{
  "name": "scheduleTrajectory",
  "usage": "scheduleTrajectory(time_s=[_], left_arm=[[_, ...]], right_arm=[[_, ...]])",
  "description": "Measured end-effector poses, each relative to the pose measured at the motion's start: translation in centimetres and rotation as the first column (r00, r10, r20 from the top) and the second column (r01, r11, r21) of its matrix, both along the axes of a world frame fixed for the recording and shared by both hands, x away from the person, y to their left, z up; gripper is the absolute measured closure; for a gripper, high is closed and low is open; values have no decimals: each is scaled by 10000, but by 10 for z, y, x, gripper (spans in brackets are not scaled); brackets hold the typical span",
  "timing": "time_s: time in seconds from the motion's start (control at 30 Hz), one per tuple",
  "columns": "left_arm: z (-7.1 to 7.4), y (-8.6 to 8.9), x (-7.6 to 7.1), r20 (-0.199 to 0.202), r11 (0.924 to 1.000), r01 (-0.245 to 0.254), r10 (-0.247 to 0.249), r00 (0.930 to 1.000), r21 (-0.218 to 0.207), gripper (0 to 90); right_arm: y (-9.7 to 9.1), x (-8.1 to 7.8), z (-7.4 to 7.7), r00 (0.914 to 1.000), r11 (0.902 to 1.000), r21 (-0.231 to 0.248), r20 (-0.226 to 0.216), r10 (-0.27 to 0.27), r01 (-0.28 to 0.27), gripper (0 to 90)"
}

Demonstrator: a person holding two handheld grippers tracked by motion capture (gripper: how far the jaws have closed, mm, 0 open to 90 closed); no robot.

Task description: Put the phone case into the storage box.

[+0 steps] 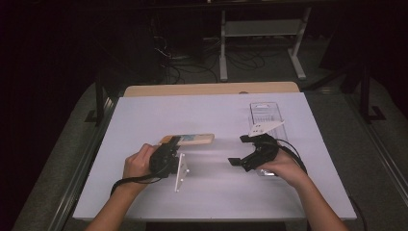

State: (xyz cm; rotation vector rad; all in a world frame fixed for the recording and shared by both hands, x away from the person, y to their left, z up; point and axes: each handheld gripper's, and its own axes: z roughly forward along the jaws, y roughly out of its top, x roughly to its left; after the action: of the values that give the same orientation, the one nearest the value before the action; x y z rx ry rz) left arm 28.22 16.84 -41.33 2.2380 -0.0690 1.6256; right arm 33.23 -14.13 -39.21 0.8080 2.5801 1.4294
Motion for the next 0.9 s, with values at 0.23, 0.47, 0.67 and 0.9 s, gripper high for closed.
scheduleTrajectory(time_s=[0.23,0.47,0.67,0.9], left_arm=[[4,0,0,-466,9991,-55,35,9989,-427,791],[5,1,3,-961,9950,-189,94,9953,-977,791],[9,2,4,-1363,9863,-365,145,9906,-1606,791],[13,5,7,-1897,9774,-595,204,9816,-2026,791]], right_arm=[[0,1,0,10000,10000,33,-46,26,-26,14],[0,1,-1,9999,10000,15,-130,29,-29,14],[0,1,-1,9999,10000,-18,-162,6,-6,14],[0,1,-1,9998,10000,-6,-187,39,-39,14]])
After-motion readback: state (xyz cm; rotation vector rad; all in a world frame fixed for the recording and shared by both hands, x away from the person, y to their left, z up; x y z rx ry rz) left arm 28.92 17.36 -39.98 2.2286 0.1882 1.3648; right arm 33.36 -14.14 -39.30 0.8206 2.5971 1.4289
